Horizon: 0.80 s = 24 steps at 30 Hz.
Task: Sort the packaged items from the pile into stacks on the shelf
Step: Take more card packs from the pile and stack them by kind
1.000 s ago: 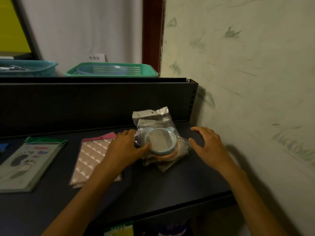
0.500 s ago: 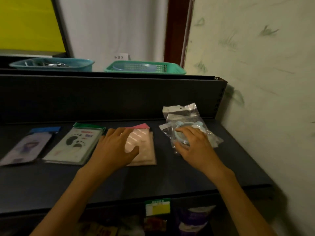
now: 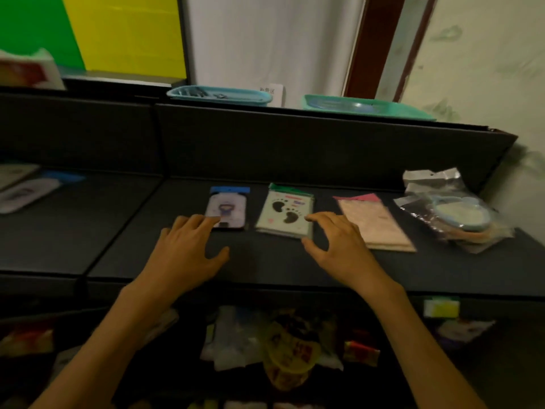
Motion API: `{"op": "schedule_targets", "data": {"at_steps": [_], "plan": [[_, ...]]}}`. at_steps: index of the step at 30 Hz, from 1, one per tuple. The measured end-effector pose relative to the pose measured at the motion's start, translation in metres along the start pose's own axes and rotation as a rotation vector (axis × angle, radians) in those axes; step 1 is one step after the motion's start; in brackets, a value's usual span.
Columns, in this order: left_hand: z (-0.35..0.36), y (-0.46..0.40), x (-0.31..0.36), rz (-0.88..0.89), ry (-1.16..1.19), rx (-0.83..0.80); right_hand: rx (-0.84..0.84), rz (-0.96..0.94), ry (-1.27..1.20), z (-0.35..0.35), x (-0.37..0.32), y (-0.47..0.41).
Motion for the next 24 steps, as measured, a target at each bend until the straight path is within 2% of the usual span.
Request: {"op": "schedule_targets", "data": {"at_steps": [11, 24], "plan": [[-0.041, 0.087, -0.145, -0.058, 0.048, 0.038, -0.057, -0.073, 0.039, 0.064, -0.156, -0.002], [-0.075, 0.085, -0.309, -0.148, -0.02, 0.045, -0.138, -0.096, 0.01, 0.159, -0.285, -0.07]]}}
Point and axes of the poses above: each hand's wrist, its own y-axis away from the middle knuckle, its own z-axis out of the palm, x = y × z, the point moved 7 cm from there along -y, towards the middle knuckle, and after that the axes turned 15 degrees about z, right-handed, at the moved point
